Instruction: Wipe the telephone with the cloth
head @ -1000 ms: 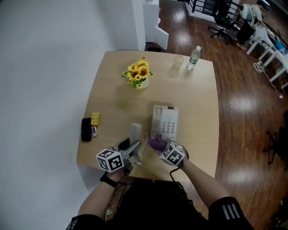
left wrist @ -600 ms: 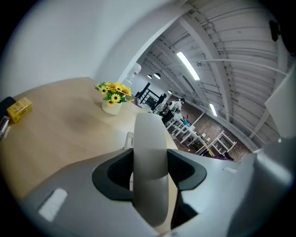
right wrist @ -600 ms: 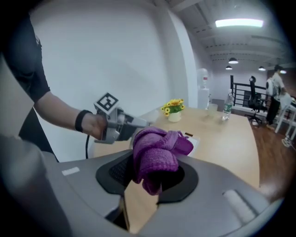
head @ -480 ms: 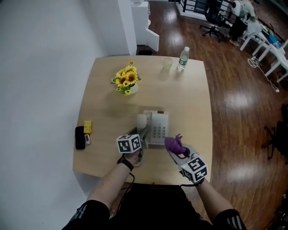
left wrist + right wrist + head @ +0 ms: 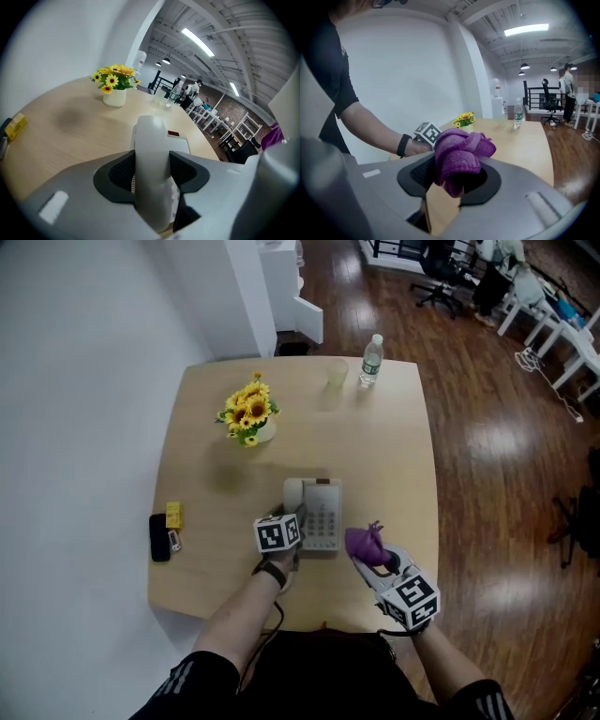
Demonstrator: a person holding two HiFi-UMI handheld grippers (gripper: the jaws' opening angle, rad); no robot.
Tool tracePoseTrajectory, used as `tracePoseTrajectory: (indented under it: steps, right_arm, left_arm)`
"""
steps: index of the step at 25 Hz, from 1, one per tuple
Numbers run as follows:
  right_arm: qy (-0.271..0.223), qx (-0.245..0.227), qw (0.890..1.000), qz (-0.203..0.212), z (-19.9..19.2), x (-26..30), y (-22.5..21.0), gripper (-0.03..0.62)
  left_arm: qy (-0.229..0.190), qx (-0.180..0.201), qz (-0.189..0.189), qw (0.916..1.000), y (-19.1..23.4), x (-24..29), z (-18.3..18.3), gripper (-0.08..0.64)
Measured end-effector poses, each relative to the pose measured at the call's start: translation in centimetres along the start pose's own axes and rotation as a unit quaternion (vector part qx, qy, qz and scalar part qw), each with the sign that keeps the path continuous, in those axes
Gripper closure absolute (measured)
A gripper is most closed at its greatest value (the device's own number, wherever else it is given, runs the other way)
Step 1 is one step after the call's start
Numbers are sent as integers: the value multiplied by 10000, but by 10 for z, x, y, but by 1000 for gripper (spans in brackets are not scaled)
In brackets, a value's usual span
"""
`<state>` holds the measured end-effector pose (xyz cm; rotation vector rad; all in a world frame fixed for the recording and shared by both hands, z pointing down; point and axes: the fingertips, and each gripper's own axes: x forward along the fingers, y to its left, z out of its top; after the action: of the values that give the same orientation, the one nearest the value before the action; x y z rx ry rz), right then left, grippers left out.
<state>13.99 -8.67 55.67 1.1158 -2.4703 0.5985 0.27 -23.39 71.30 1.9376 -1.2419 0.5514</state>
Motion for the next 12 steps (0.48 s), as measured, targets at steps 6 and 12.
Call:
tracePoseTrajectory:
  steps: [6, 12]
  right_arm:
    - [20, -26, 10000, 60, 2, -2, -5, 453]
    - [-23, 17, 9999, 99, 2, -2, -3, 453]
  left_arm:
    - [192, 260, 310, 9990, 2, 9, -3, 344]
    - [162, 439, 399, 9981, -1, 11, -3, 334]
